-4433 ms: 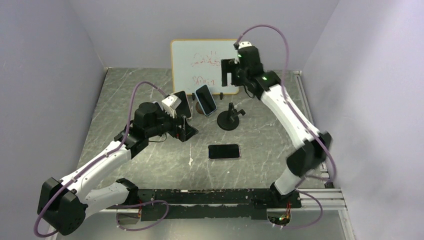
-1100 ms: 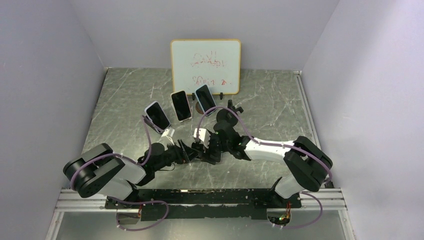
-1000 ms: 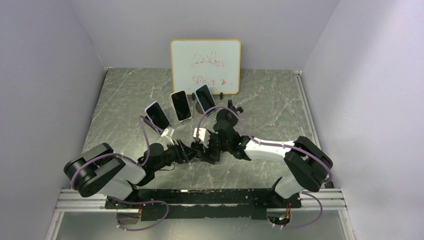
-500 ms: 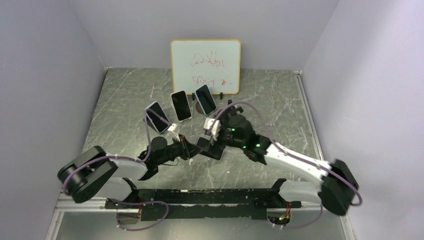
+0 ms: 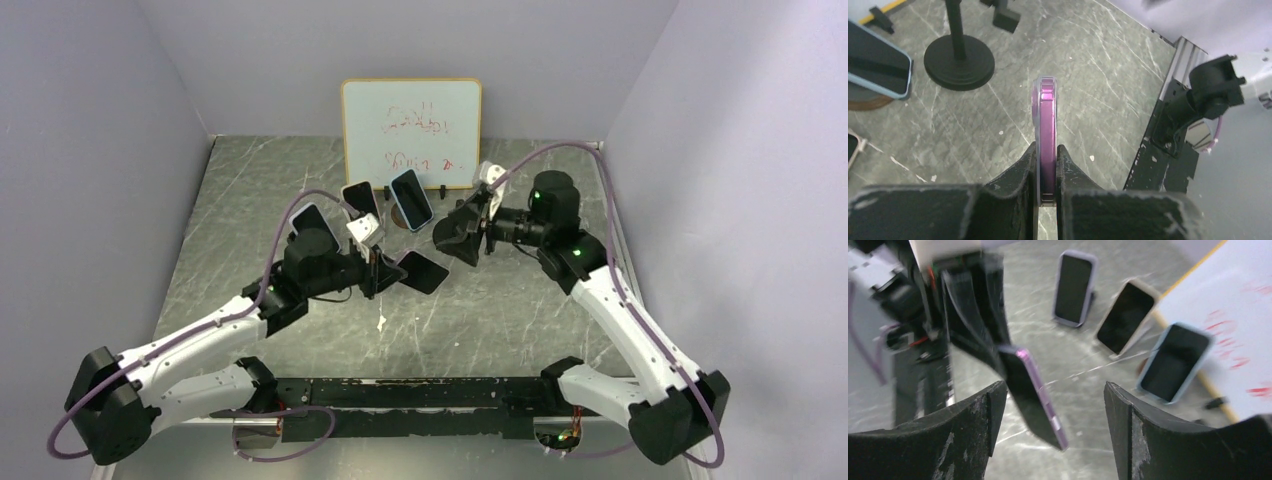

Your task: Place the phone on the phone stand

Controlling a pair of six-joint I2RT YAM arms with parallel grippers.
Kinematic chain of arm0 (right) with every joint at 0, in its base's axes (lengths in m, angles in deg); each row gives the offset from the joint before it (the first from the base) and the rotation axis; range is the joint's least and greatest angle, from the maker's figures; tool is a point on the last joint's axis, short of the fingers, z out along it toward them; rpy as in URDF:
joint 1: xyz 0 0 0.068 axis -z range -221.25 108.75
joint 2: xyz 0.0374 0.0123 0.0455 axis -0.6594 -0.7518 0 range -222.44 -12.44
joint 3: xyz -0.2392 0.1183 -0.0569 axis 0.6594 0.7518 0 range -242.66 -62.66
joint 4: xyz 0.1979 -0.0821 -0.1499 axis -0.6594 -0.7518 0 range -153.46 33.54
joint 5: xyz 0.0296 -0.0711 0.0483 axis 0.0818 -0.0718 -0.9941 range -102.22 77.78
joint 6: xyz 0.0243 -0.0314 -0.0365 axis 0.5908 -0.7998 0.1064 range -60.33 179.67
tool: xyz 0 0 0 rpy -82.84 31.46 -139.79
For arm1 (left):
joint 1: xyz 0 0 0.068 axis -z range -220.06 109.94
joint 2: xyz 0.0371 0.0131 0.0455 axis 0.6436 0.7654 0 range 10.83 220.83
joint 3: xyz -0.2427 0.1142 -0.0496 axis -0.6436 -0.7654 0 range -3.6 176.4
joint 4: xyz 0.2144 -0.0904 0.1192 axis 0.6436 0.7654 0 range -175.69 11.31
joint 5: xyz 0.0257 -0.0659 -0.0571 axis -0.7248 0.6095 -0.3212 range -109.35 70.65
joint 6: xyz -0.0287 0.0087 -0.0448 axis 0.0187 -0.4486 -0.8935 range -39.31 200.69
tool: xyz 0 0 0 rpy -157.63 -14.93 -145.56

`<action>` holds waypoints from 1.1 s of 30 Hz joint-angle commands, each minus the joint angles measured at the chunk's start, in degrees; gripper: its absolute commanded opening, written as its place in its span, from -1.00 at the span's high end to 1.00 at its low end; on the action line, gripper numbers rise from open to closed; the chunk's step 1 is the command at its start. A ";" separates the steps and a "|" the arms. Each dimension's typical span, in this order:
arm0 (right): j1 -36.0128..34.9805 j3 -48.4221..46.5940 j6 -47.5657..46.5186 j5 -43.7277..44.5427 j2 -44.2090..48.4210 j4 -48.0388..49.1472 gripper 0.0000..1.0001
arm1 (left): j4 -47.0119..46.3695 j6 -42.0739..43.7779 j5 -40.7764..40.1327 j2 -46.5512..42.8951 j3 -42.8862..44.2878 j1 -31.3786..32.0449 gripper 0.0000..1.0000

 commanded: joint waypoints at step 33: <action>-9.49 6.30 3.10 -15.25 -4.22 2.97 0.12 | 20.38 14.31 19.88 -0.21 18.07 0.49 0.90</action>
